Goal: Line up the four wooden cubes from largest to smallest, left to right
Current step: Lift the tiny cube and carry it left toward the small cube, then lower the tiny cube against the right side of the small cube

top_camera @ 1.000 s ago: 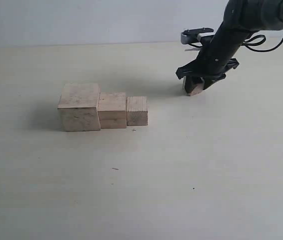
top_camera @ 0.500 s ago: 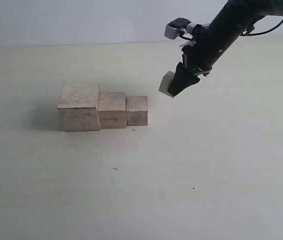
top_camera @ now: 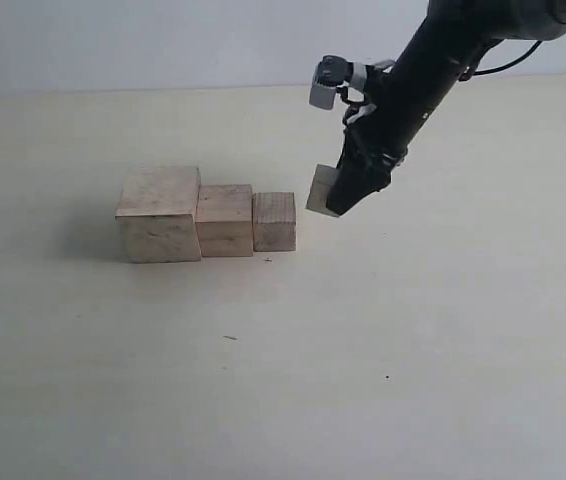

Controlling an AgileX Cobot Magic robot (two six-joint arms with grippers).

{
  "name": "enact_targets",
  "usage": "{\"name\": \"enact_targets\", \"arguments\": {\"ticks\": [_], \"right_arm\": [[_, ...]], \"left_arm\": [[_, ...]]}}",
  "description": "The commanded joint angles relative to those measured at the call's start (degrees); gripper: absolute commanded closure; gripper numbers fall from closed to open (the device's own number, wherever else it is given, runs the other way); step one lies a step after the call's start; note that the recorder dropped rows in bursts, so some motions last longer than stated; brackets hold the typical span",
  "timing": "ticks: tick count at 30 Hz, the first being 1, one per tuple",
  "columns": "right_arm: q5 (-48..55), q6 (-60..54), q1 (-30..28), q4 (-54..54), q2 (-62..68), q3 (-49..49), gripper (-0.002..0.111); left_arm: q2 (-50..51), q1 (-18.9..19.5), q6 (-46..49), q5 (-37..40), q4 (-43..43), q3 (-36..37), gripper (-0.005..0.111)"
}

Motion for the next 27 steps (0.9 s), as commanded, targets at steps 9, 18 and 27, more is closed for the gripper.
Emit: {"name": "enact_targets", "arguments": {"ticks": [9,18,27], "right_arm": [[0.2,-0.4,1.0,-4.0,0.0,0.2,0.108],[0.2,-10.9,1.0,-5.6,0.0,0.2,0.108],[0.2,-6.6,1.4,-5.4,0.7,0.2,0.108]], "left_arm": [[-0.3,0.2,0.1,-0.3,0.2,0.0,0.107],[-0.3,0.2,0.1,-0.3,0.2,0.0,0.107],[-0.3,0.2,0.1,-0.3,0.2,0.0,0.107]]}}
